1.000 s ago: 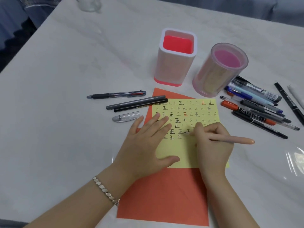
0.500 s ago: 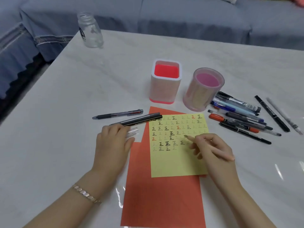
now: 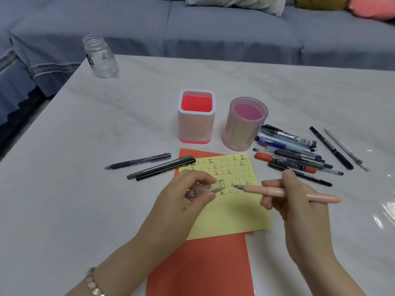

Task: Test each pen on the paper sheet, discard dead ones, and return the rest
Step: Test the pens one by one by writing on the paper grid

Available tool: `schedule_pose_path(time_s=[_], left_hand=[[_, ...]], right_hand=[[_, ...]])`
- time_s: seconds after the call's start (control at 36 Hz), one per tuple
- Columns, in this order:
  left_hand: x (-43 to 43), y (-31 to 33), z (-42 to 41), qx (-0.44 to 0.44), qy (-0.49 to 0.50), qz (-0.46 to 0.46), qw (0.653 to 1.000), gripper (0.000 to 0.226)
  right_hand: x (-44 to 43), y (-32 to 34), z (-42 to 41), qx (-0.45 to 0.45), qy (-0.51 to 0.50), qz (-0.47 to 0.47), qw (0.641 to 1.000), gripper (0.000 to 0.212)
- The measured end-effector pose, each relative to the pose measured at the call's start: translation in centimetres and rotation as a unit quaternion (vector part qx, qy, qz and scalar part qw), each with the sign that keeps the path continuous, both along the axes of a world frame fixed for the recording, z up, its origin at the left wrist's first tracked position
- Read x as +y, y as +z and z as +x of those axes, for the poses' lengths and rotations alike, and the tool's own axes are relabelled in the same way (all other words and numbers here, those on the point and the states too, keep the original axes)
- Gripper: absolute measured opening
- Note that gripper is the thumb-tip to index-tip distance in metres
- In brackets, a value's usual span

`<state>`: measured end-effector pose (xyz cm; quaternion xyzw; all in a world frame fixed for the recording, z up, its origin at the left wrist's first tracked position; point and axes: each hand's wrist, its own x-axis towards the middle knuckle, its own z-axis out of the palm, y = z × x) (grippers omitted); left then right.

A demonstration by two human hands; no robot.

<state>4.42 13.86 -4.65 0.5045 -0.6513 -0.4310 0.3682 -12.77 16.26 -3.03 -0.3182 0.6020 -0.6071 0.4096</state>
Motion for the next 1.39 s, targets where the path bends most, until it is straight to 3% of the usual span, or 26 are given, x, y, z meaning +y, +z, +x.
schedule_pose_path(time_s=[0.08,0.17,0.47,0.69,0.78,0.86,1.0,1.06,1.14,1.19,1.25,1.31,1.39], left_hand=[[0.2,0.5,-0.6,-0.006,-0.018,-0.007,1.0,0.026],[0.4,0.8,-0.9,-0.018,-0.035,-0.016,0.999,0.026],[0.7,0.7,-1.5,-0.042,-0.061,-0.035,0.997,0.024],[0.1,1.0,-3.0,-0.066,-0.136,-0.034,0.988,0.018],[-0.2,1.1,-4.2,-0.032,-0.147,-0.031,0.988,0.011],[-0.2,1.1,-5.4,0.028,-0.13,0.029,0.991,0.006],[-0.9,1.1,-6.4,0.084,-0.127,0.161,0.975,0.019],[-1.3,1.4,-6.6,0.109,-0.142,0.241,0.954,0.023],[-1.9,2.2,-6.7,0.165,-0.184,0.389,0.887,0.023],[-2.2,2.5,-6.9,0.187,-0.202,0.42,0.865,0.023],[-2.4,2.2,-7.3,0.148,-0.189,0.365,0.899,0.021],[-2.3,1.6,-7.6,0.04,-0.16,0.228,0.96,0.016],[-2.3,0.5,-7.4,-0.073,-0.153,0.061,0.984,0.009]], right_hand=[[0.2,0.3,-0.4,0.016,0.005,-0.012,1.0,0.042],[0.4,0.5,-0.7,0.031,0.013,-0.018,0.999,0.031],[0.9,0.8,-0.9,0.06,0.035,-0.013,0.997,0.036],[-0.1,0.6,-1.3,0.08,0.053,-0.016,0.995,0.032],[-0.2,0.0,-2.0,0.073,0.046,-0.005,0.996,0.032],[0.0,-0.8,-2.2,0.035,0.048,0.008,0.998,0.028],[0.0,-1.7,-3.0,0.048,0.071,0.006,0.996,0.027],[-0.1,-1.6,-3.2,0.053,0.077,-0.001,0.996,0.028],[-0.4,-0.8,-3.7,0.057,0.094,-0.024,0.994,0.026],[-0.7,-0.3,-4.0,0.062,0.105,-0.028,0.992,0.028],[-1.1,-0.7,-4.3,0.062,0.1,-0.002,0.993,0.04],[-1.3,-1.4,-4.3,0.05,0.093,0.046,0.993,0.048],[-1.9,-1.5,-4.2,0.07,0.146,0.093,0.982,0.044]])
